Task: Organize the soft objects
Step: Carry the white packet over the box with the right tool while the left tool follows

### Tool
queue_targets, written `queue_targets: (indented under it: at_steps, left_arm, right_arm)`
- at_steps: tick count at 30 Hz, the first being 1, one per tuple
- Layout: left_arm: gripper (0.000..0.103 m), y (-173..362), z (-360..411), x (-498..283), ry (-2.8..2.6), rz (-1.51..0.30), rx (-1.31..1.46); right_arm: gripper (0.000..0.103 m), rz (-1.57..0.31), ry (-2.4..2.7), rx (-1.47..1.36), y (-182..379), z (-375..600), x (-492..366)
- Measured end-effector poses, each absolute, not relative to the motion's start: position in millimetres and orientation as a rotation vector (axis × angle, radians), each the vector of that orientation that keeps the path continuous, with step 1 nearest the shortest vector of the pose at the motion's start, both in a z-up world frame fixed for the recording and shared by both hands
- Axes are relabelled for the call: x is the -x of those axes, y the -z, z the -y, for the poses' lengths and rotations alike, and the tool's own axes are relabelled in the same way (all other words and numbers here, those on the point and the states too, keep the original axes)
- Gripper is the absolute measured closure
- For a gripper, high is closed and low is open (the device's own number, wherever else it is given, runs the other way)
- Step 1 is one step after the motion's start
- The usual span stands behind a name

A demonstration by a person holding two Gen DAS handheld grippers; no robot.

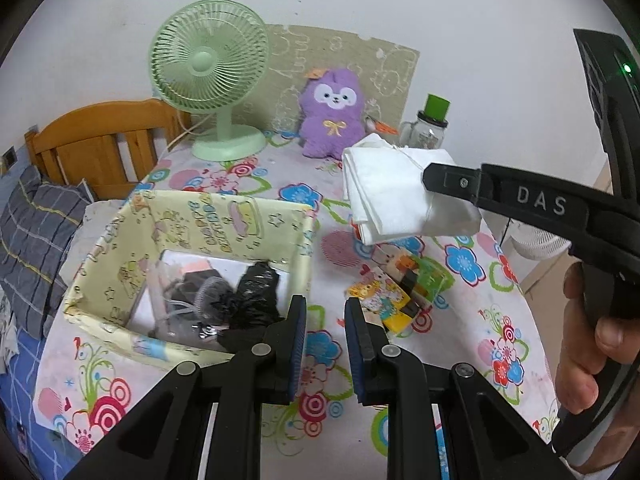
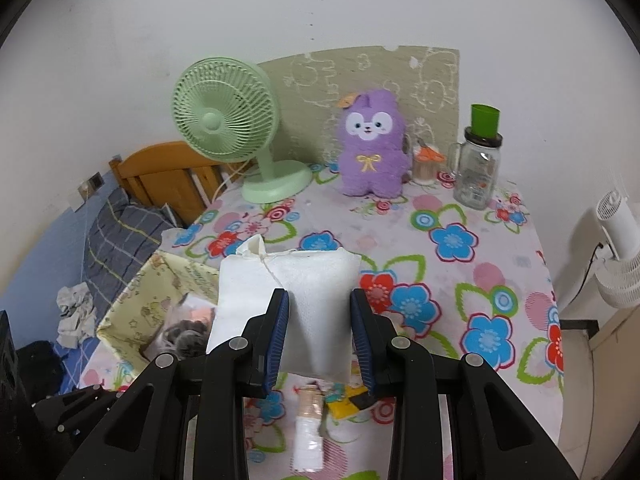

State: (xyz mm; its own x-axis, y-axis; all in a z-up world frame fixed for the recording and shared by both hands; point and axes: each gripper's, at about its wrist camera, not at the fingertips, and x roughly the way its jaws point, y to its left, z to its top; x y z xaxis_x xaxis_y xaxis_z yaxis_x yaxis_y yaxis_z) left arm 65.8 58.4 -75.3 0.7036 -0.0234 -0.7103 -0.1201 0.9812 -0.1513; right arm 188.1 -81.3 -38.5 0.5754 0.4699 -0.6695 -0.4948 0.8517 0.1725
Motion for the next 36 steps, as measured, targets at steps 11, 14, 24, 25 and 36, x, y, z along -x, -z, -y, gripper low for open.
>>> queue_targets:
  at_steps: [11,14,24,25,36]
  left_arm:
    - [0.085,66.2,-96.0,-56.1,-0.106,-0.756,0.241]
    - [0.085,64.3,-107.4,-54.1,-0.122,-0.746,0.257]
    - [0.085,67.5,-142.6,-50.8,-0.176,-0.741,0.293]
    - [0.085,68.7,-146.5,-50.6,-0.182,-0.743,0.299]
    - [0.084,81.0,-177.5,-50.1,-0.237,-0.759,0.332]
  right_arm:
    - [0.068,-0.767,-0.621,0.08,31.8,38.2,-174.0]
    - [0.068,-0.764,-0.634,0.098,30.0,25.1,-170.6]
    - [0.068,-0.788,-0.683,0.151,38.2,-19.6,-163.1]
    - [0.068,-0.791,-0.688,0.154,39.7,-23.9,-163.0]
    - [0.068,-0.84,-0.727,0.186,60.4,-59.7,-167.1]
